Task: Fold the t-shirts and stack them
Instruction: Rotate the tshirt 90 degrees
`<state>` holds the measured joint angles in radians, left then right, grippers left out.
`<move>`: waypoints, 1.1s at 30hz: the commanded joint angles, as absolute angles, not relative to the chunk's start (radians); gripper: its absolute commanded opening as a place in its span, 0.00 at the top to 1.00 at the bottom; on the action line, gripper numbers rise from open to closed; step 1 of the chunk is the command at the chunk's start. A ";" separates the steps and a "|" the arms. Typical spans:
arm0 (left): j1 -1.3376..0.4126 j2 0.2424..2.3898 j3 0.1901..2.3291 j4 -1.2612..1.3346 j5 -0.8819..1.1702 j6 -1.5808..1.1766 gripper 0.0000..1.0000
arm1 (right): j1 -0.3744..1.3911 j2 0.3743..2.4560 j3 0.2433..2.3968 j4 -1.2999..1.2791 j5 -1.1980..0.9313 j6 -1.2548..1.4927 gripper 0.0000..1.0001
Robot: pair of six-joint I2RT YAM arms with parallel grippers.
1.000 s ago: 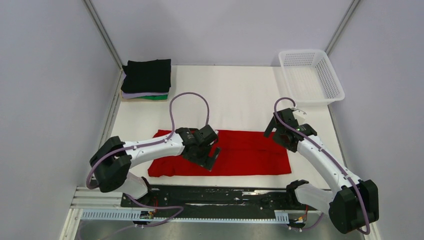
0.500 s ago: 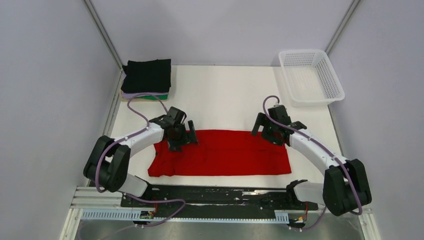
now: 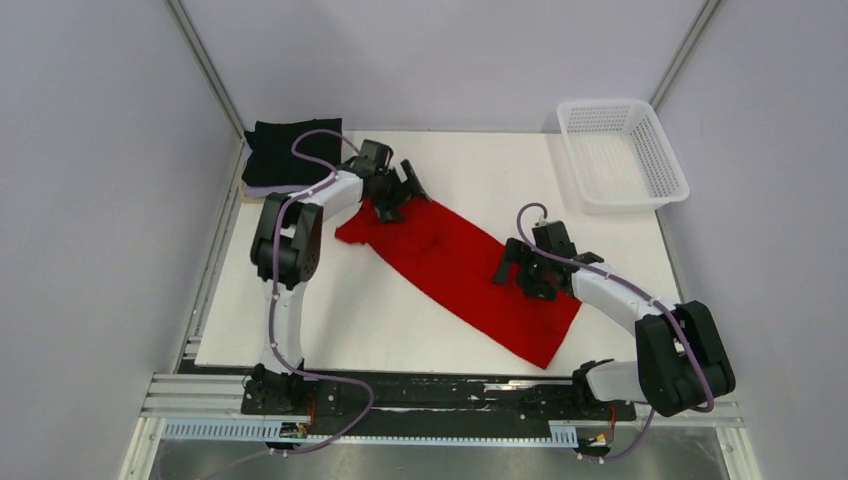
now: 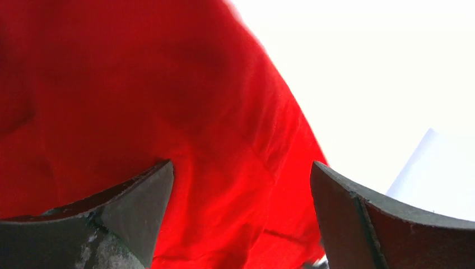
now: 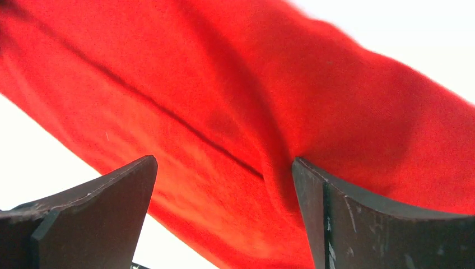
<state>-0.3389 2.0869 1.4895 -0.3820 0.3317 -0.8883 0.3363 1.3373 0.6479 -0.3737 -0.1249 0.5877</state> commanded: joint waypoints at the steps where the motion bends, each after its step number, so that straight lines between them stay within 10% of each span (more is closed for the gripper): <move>1: -0.336 2.380 1.866 -0.361 0.276 -0.857 0.00 | 0.372 1.326 0.582 -0.354 -0.275 0.596 0.00; 9: -0.386 2.829 2.466 -0.154 0.463 -1.046 0.00 | 0.618 1.443 0.649 -0.252 -0.424 0.556 0.00; 17: -0.428 2.902 2.559 0.153 0.437 -1.076 0.00 | 0.784 1.559 0.784 -0.259 -0.370 0.521 0.00; 33: -0.447 2.409 2.364 -0.176 0.491 -0.781 0.00 | 0.761 1.202 0.800 -0.400 -0.006 0.576 0.00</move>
